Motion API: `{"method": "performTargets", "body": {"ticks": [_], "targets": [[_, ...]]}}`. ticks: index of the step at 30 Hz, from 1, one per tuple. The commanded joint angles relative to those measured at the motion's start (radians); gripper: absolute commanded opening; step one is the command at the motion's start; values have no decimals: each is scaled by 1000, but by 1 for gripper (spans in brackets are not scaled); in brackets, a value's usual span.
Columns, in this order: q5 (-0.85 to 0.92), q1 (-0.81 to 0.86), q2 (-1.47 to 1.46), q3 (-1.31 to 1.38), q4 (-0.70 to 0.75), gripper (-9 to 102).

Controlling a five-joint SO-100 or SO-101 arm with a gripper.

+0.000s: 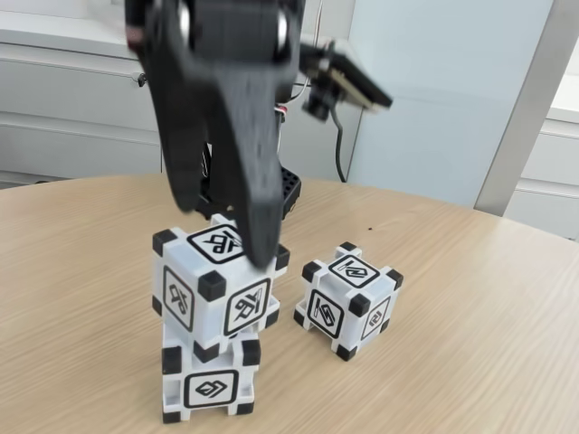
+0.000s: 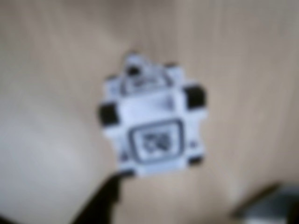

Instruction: Stack cubes from left to right.

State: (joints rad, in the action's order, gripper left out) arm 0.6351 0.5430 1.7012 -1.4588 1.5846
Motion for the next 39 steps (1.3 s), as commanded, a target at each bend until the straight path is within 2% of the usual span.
{"method": "performTargets", "body": {"ticks": [1, 8, 13, 20, 29, 35, 39], "targets": [[-20, -3, 130, 28, 6, 37], [-91, -15, 249, 44, -9, 37], [-150, -198, 249, 28, 2, 36], [-330, -486, 233, 25, 5, 36], [-560, -541, 230, 18, 2, 36], [-575, -555, 233, -126, -12, 36], [-453, -609, 232, -173, -12, 37]]}}
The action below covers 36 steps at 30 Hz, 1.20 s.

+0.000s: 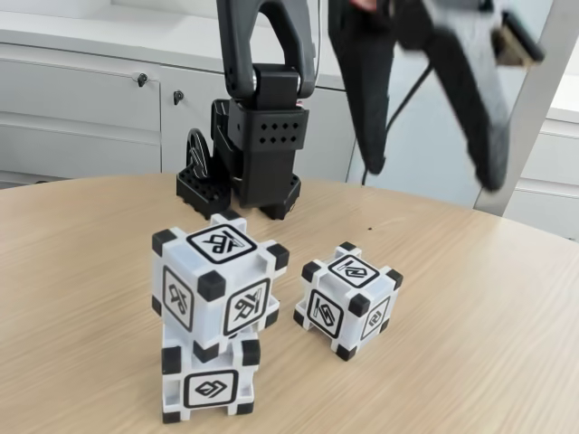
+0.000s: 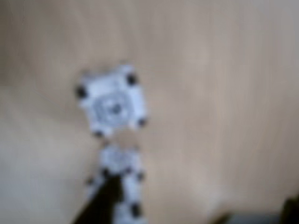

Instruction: Stack cubes from left to right.

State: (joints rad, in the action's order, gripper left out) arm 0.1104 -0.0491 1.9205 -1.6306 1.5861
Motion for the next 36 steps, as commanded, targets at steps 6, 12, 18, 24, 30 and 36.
{"method": "performTargets", "body": {"ticks": [6, 12, 18, 24, 30, 36], "targets": [[281, -38, 9, -3, -14, 38], [322, -18, 9, -15, -12, 37], [275, -17, 14, -189, -14, 38], [210, -17, 11, -267, -117, 37], [179, -17, 9, -342, -275, 36], [201, -17, 9, -403, -279, 36]]}}
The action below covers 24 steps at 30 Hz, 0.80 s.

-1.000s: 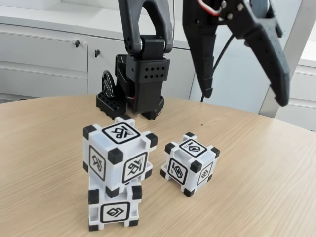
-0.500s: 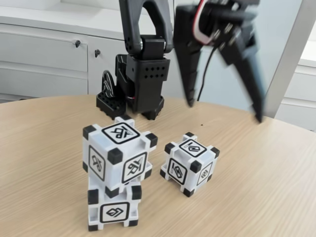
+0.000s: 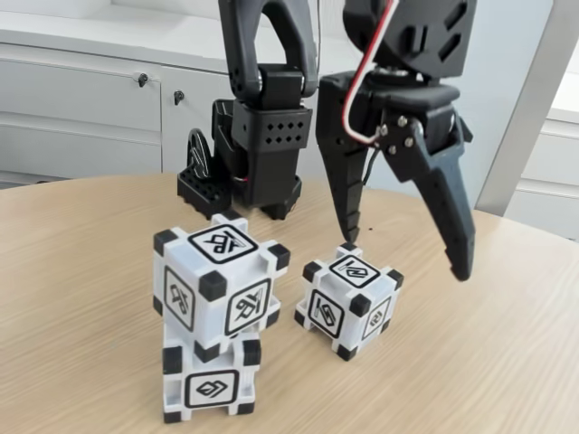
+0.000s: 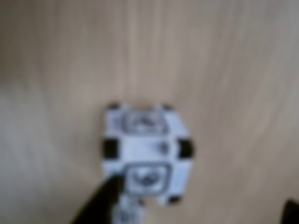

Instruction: Stack cubes from left to right.

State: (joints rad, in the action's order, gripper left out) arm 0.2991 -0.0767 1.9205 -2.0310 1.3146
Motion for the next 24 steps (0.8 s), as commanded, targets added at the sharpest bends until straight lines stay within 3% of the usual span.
{"method": "performTargets", "body": {"ticks": [1, 24], "targets": [[12, 11, 9, -9, -11, 36], [75, 103, 11, -103, -20, 35]]}}
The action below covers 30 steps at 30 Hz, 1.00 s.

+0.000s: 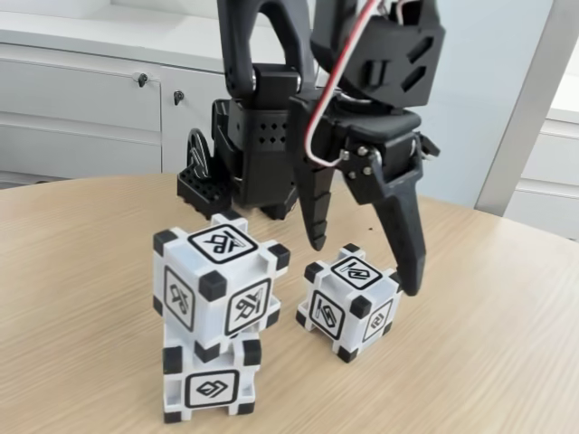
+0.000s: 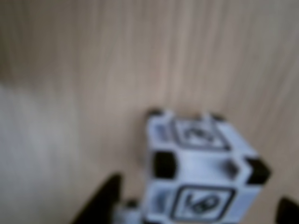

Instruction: Stack cubes from left to right.

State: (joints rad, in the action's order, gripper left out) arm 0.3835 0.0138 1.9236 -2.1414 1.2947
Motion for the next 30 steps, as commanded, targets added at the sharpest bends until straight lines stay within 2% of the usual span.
{"method": "performTargets", "body": {"ticks": [1, 6, 13, 17, 26, 30], "targets": [[-11, 12, 8, 11, 0, 35], [6, 12, 6, 11, -5, 35], [-29, 12, 5, 5, -124, 34], [-21, 12, -11, 3, -117, 33], [-31, 12, -316, 26, -127, 31], [-41, 12, -351, 37, -127, 25]]}}
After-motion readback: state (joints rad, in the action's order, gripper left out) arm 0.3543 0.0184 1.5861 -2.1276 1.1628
